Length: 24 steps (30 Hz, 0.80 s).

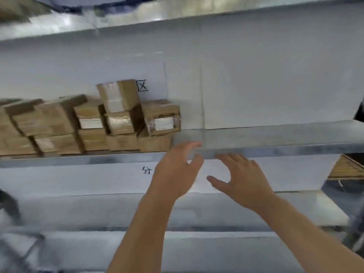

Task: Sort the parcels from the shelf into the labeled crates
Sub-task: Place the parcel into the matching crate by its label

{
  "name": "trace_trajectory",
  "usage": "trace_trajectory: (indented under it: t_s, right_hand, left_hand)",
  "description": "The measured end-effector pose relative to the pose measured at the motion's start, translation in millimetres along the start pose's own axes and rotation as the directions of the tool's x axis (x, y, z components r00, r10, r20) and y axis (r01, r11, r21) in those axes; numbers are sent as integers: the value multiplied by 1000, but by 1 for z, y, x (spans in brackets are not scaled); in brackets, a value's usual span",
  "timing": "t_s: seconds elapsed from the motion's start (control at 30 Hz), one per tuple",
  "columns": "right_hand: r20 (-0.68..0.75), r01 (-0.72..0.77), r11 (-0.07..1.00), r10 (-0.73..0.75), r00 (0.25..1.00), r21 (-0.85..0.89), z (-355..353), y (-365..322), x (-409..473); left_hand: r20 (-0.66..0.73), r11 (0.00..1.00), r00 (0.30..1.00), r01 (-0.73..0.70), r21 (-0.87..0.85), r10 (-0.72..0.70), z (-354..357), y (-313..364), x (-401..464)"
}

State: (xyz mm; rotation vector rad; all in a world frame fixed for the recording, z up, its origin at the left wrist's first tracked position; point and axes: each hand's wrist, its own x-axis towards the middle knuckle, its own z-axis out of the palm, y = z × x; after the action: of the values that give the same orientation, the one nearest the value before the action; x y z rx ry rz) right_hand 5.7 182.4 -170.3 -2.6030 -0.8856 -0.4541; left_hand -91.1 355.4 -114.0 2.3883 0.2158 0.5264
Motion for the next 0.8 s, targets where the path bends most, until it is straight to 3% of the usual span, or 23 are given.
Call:
trace_trajectory:
  t_s: [0.1, 0.17, 0.2, 0.27, 0.33, 0.4, 0.57, 0.7, 0.8]
  right_hand:
    - [-38, 73, 992, -69, 997, 107, 9, -61, 41]
    - [-52, 19, 951, -4, 999, 309, 7, -89, 70]
    - [-32, -60, 860, 88, 996, 507, 3, -101, 85]
    - [71, -234, 538, 307, 949, 810, -10, -118, 118]
    - [211, -362, 304, 431, 877, 881, -20, -126, 149]
    - [321, -441, 191, 451, 833, 877, -25, -127, 172]
    - [462, -519, 93, 345, 817, 850, -34, -126, 187]
    - [425, -503, 151, 365, 829, 851, -44, -125, 179]
    - [391, -487, 200, 379, 839, 850, -53, -119, 156]
  left_hand:
    - [-173, 1000, 985, 2, -11, -4, -58, -34, 6]
    - [-304, 998, 952, 2, -59, -20, -85, -49, 19]
    - [-357, 995, 933, 17, -99, -51, -94, -54, 29]
    - [-378, 976, 918, 42, -212, -122, -104, -57, 50]
    - [-310, 958, 934, 90, -273, -176, -105, -60, 73]
    - [-225, 946, 944, 176, -271, -240, -102, -61, 92]
    - [-149, 931, 944, 250, -265, -296, -95, -55, 114]
    - [-140, 940, 953, 227, -255, -269, -90, -43, 109]
    - [-183, 915, 950, 175, -364, -254, -84, -28, 91]
